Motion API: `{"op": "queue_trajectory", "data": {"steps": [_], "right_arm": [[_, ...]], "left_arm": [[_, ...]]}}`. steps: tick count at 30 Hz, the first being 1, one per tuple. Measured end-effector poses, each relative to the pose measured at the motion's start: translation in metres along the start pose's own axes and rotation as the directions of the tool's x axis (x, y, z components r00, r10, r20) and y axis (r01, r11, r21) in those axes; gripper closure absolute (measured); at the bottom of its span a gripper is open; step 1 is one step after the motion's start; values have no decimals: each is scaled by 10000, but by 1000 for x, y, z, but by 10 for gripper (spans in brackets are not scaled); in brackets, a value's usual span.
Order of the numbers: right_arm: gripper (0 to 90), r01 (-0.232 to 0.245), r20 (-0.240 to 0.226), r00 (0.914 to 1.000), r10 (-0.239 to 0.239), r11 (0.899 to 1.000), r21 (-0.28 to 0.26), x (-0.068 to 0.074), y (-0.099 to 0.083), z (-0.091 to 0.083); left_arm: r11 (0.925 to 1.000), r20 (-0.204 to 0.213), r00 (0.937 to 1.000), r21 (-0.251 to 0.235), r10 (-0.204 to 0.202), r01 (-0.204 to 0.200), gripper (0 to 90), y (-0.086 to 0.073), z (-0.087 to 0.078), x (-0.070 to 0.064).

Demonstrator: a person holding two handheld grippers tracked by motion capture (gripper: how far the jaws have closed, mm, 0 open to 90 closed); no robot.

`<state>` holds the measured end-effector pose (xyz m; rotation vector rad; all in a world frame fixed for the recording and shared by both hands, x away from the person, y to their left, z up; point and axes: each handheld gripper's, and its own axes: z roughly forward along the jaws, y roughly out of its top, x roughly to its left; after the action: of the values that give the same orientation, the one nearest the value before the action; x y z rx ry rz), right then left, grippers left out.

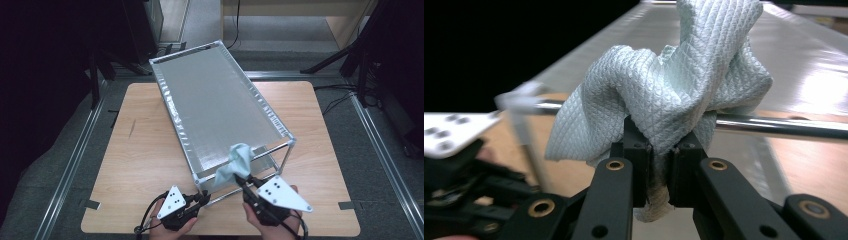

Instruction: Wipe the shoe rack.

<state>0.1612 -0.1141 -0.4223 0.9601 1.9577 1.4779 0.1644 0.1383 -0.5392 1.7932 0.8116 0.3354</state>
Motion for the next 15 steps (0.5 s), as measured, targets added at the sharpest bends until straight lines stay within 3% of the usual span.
{"op": "queue_trajectory", "data": {"steps": [3,5,10,15], "right_arm": [[818,374,-189,9991,-373,9993,31,10,-1,2],[817,400,-121,9991,-399,9992,53,6,-2,2],[818,-104,653,9978,103,9999,18,-22,-3,-6],[818,-804,1605,9837,813,9967,-120,-58,-8,-18]], "left_arm": [[10000,-1,10000,-3,-10,10,797,0,0,0],[10000,-14,10000,16,11,-11,798,0,0,0],[10000,24,10000,60,45,-45,798,0,0,0],[9999,62,9999,105,115,-116,798,0,1,0]]}}
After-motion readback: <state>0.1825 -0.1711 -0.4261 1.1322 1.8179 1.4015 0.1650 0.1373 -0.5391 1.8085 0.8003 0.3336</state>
